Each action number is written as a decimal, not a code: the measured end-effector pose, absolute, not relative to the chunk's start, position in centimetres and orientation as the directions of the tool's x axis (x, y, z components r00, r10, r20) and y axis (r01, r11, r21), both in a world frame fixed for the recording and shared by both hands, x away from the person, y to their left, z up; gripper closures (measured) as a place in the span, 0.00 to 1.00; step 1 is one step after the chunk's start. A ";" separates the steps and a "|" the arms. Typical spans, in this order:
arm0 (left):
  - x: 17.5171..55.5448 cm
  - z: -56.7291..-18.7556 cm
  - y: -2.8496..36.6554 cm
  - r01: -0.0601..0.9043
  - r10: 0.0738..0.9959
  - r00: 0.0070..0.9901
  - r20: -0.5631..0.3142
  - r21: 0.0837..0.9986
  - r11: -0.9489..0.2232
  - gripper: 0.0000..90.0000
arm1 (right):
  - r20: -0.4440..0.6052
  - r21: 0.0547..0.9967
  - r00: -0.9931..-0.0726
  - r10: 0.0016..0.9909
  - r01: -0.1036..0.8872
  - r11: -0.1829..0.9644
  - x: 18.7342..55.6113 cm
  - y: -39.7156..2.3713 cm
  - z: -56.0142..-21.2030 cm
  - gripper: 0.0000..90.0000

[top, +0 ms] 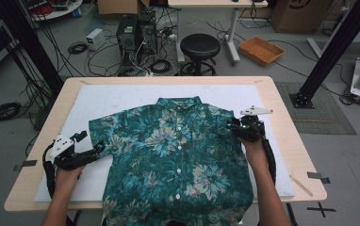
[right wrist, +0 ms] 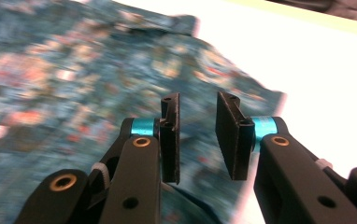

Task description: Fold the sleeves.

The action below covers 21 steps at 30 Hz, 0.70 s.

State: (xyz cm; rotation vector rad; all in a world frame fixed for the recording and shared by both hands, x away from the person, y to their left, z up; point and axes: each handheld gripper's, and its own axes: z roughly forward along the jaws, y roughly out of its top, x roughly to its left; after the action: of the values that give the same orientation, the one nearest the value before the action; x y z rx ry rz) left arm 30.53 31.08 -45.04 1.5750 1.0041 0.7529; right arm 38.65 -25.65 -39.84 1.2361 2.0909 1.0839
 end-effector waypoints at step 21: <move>30.5 -45.0 31.0 0.220 0.895 0.446 -0.029 0.972 -0.078 0.22 | 0.059 0.748 -0.562 0.825 0.572 0.337 38.9 -24.8 -41.2 0.76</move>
State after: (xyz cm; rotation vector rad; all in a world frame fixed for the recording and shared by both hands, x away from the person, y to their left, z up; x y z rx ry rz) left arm 30.55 30.98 -45.04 1.5795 1.0030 0.7542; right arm 38.86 -24.82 -41.20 1.2414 2.2752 1.0685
